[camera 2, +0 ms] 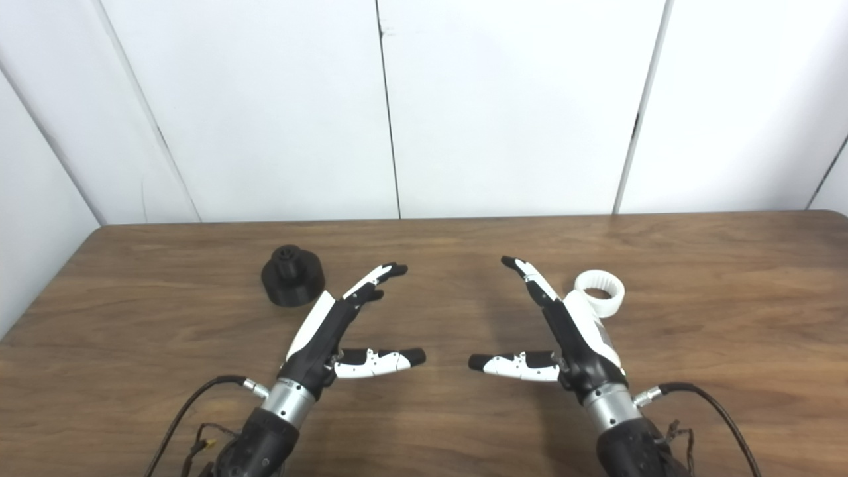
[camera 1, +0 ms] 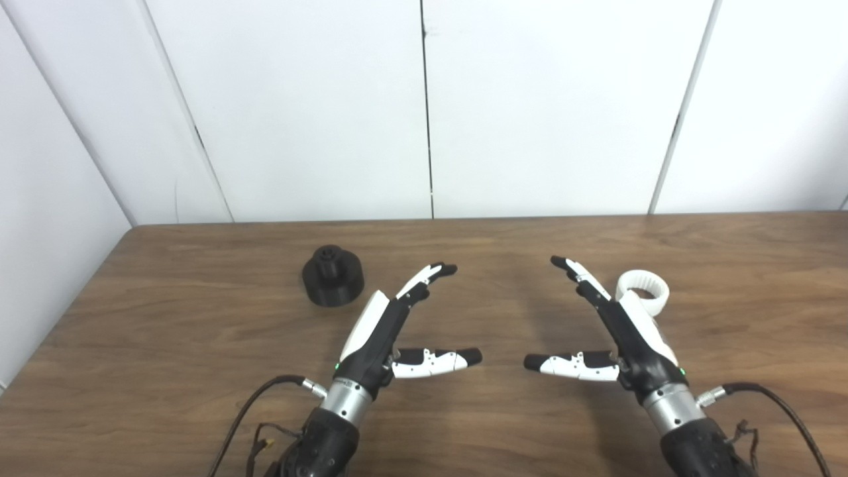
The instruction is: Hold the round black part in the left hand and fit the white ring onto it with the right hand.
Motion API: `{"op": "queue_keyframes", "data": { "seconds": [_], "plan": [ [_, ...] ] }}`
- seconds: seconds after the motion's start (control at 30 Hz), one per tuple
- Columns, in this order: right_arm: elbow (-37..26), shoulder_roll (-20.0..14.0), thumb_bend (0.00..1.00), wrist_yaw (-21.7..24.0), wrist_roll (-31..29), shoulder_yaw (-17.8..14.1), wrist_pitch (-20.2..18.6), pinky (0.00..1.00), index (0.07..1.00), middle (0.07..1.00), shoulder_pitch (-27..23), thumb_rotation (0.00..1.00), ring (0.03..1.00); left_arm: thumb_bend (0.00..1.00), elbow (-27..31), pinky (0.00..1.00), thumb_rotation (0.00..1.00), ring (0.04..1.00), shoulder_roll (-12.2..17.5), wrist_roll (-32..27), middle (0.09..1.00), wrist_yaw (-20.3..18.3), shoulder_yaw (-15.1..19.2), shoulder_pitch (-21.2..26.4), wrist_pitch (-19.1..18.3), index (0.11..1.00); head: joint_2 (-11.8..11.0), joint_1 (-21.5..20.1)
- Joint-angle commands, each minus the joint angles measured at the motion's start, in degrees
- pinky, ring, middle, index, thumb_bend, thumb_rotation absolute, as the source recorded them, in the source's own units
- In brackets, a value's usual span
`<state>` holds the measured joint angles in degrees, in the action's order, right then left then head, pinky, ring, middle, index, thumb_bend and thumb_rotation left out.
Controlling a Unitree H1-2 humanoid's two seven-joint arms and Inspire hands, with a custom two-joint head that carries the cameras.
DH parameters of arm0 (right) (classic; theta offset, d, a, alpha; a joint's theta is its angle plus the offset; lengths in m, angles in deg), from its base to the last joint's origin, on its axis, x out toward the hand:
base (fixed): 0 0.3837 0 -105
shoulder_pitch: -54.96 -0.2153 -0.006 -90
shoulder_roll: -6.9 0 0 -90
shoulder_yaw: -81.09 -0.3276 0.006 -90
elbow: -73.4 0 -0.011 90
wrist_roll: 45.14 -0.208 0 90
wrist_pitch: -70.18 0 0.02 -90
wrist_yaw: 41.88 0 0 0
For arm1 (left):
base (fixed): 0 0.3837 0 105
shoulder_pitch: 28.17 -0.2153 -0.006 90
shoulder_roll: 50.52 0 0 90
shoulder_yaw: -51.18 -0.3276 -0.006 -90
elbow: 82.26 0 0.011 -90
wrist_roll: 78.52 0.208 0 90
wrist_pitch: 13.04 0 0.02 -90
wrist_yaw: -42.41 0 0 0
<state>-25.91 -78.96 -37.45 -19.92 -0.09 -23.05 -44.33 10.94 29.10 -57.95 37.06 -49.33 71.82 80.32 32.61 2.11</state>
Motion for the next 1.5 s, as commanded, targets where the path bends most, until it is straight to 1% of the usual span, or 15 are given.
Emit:
{"op": "queue_keyframes", "data": {
  "seconds": [0.0,0.23,0.53,0.67,0.7,0.77,0.8,0.87,0.93,1.0,1.1,1.3,1.4,1.43,1.47],
  "plan": [
    [-1.8,0.1,0.86,-0.8,-0.2,-0.3,1.9,0.90,0.928,0.958,-2.1,0.34,0.946,0.90,2.0,0.89,0.34,0.957,0.2,0.4,0.959,0.8,0.2,2.0,0.9,0.875,0.0,0.0],
    [-1.9,0.2,0.87,-1.0,0.0,-0.3,1.9,0.90,0.926,0.957,-1.8,0.34,0.945,0.91,2.6,0.89,0.35,0.957,0.3,0.1,0.960,0.2,0.2,1.9,0.0,0.880,0.3,0.5],
    [-1.3,0.4,0.87,-1.1,0.2,-0.1,2.1,0.90,0.922,0.957,-2.0,0.35,0.942,0.90,2.4,0.89,0.32,0.948,0.4,-0.7,0.950,0.1,0.3,1.7,0.4,0.878,0.3,0.8],
    [-0.7,0.0,0.89,-1.4,-0.3,-0.6,2.9,0.89,0.916,0.954,-2.1,0.34,0.938,0.90,2.1,0.87,0.34,0.946,0.0,0.3,0.948,0.5,-0.2,1.8,0.4,0.881,-0.4,5.1],
    [-0.6,-0.1,0.89,-1.5,-0.4,-0.7,3.2,0.89,0.914,0.953,-2.2,0.34,0.938,0.89,2.0,0.87,0.35,0.945,-0.1,0.6,0.948,0.6,-0.3,1.8,0.4,0.882,-0.4,5.1],
    [-0.7,-0.8,0.89,-1.1,-0.8,-1.1,3.1,0.89,0.921,0.958,-1.9,0.35,0.943,0.90,1.3,0.84,0.37,0.934,-0.7,1.7,0.944,1.3,-0.9,2.0,0.8,0.879,-0.8,8.7],
    [-0.8,-1.0,0.88,-0.9,-1.0,-1.2,3.1,0.88,0.924,0.960,-1.9,0.35,0.944,0.91,1.0,0.83,0.37,0.931,-0.8,2.1,0.943,1.5,-1.1,2.1,0.9,0.878,-0.8,8.7],
    [-0.7,-1.7,0.88,-0.6,-1.8,-1.6,3.5,0.88,0.927,0.964,-1.7,0.35,0.944,0.91,0.1,0.83,0.38,0.930,-1.2,2.6,0.942,2.0,-1.5,2.5,1.6,0.877,-0.9,10.4],
    [-0.2,-2.3,0.87,-0.5,-2.5,-1.9,4.2,0.86,0.931,0.966,-1.7,0.34,0.943,0.91,-0.8,0.85,0.38,0.932,-1.5,2.9,0.940,2.7,-1.6,2.8,2.5,0.876,-0.9,10.9],
    [0.4,-2.7,0.87,-0.4,-3.3,-2.1,5.0,0.86,0.933,0.966,-1.7,0.33,0.945,0.92,-1.5,0.87,0.38,0.930,-1.6,3.6,0.937,3.4,-1.8,3.0,3.3,0.874,-0.9,11.0],
    [0.7,-3.0,0.87,-0.5,-3.5,-2.2,5.4,0.85,0.931,0.963,-1.9,0.32,0.940,0.93,-1.6,0.89,0.41,0.930,-1.7,4.0,0.935,3.7,-1.9,3.1,3.3,0.874,-0.9,11.0],
    [0.5,-3.1,0.88,-0.6,-3.7,-2.3,5.4,0.84,0.927,0.961,-2.0,0.32,0.933,0.90,-1.2,0.86,0.37,0.932,-1.8,3.7,0.937,3.6,-1.8,3.1,3.3,0.873,-1.0,10.9],
    [0.6,-3.2,0.88,-0.8,-3.5,-2.3,5.6,0.84,0.925,0.961,-2.0,0.33,0.934,0.89,-1.0,0.88,0.36,0.937,-1.7,3.7,0.938,3.7,-1.7,3.1,3.6,0.873,-0.9,11.0],
    [0.7,-3.2,0.88,-0.8,-3.5,-2.3,5.6,0.84,0.925,0.961,-2.0,0.33,0.934,0.89,-0.7,0.89,0.36,0.938,-1.6,5.1,0.938,4.3,-1.7,3.2,3.3,0.873,-0.9,11.0],
    [0.7,-3.2,0.88,-0.8,-3.4,-2.3,5.5,0.84,0.924,0.960,-2.1,0.33,0.932,0.89,-0.4,0.84,0.38,0.920,-1.5,6.4,0.929,4.9,-1.7,3.2,3.1,0.863,-0.9,11.0]
  ]
}}
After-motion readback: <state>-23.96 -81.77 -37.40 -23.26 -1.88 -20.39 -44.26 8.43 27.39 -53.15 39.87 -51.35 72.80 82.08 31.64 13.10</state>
